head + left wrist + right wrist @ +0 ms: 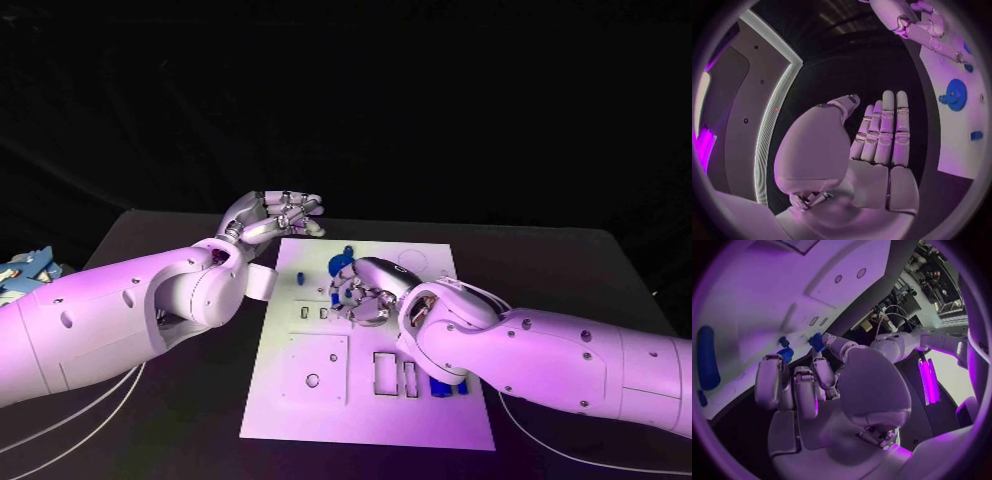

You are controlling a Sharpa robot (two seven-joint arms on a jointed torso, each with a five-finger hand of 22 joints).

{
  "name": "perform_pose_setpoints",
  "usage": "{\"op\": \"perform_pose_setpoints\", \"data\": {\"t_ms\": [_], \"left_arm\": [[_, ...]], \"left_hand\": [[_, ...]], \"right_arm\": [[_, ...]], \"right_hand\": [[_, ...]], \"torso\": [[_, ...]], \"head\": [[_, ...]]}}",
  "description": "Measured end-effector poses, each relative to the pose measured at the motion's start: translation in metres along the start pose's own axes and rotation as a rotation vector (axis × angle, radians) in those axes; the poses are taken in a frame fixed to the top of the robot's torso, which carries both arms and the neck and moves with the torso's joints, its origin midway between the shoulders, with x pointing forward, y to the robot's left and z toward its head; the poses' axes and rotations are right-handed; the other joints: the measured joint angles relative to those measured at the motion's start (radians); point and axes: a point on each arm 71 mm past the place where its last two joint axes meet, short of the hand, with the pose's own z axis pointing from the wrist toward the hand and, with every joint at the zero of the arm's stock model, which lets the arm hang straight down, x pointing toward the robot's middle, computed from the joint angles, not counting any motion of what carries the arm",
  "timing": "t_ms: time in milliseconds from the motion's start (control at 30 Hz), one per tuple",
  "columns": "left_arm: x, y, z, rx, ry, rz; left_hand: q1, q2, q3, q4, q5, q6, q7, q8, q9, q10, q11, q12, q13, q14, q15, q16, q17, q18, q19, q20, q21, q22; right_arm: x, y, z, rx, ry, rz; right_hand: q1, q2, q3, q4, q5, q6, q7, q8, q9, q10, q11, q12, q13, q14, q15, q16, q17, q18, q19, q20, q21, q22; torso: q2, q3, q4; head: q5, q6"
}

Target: Assemble the parts on the task board

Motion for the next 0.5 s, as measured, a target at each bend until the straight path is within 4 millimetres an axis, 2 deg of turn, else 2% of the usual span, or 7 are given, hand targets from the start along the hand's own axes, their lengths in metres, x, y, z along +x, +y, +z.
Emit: {"op": "perform_pose_setpoints", "data": {"t_ms": [467,500], "left_arm": [[0.001,0.0,0.0,0.0,0.002,-0.001],[0.001,0.0,0.0,0.0,0.002,-0.001]], "left_hand": [[0.0,0.0,0.0,0.0,0.0,0.0,0.0,0.0,0.0,0.0,0.0,0.0,0.0,0.0,0.0,0.0,0.002,0.0,0.0,0.0,0.0,0.001],[0.0,0.0,0.0,0.0,0.0,0.0,0.0,0.0,0.0,0.0,0.0,0.0,0.0,0.0,0.0,0.0,0.002,0.0,0.0,0.0,0.0,0.001]], "right_arm": [[0.02,0.0,0.004,0.022,0.028,-0.039],[0.02,0.0,0.004,0.023,0.028,-0.041]], "right_hand": [[-0.001,-0.001,-0.003,0.003,0.005,0.0,0.0,0.001,0.0,0.0,0.0,0.0,0.0,0.0,0.0,0.0,0.0,0.0,-0.004,-0.004,-0.004,-0.002],[-0.006,-0.006,-0.003,0.003,0.005,0.0,0.0,0.001,0.0,0.0,0.0,0.0,0.0,0.0,0.0,0.0,0.0,0.0,-0.004,-0.004,-0.004,-0.002]], "torso": [[0.001,0.0021,-0.0006],[0.001,0.0022,-0.0006]], "head": [[0.009,-0.014],[0.009,-0.014]]}}
